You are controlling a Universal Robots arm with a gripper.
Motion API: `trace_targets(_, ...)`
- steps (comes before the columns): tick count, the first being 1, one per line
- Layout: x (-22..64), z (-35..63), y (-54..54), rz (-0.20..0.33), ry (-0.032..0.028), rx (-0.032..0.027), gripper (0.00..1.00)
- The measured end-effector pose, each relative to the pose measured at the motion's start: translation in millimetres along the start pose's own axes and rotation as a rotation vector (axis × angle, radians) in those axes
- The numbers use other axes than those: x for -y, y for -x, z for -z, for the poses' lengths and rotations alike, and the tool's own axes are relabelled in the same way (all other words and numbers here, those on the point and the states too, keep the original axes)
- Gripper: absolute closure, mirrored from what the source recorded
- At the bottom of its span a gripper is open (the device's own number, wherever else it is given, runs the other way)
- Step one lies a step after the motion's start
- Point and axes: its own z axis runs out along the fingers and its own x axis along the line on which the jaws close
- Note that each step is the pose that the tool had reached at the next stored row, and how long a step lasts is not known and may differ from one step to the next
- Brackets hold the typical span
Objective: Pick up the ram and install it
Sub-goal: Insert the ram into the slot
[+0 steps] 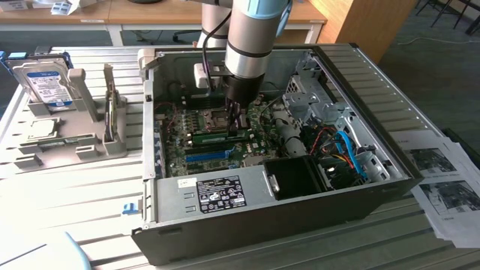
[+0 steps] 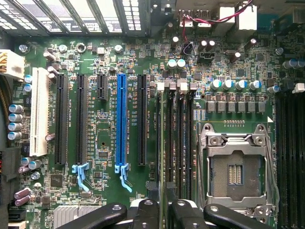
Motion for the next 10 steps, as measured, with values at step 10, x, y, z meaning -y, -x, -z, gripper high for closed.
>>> trace_targets(10, 0.0, 0.1, 0.1, 0.0, -0.0001, 0.0002, 0.82)
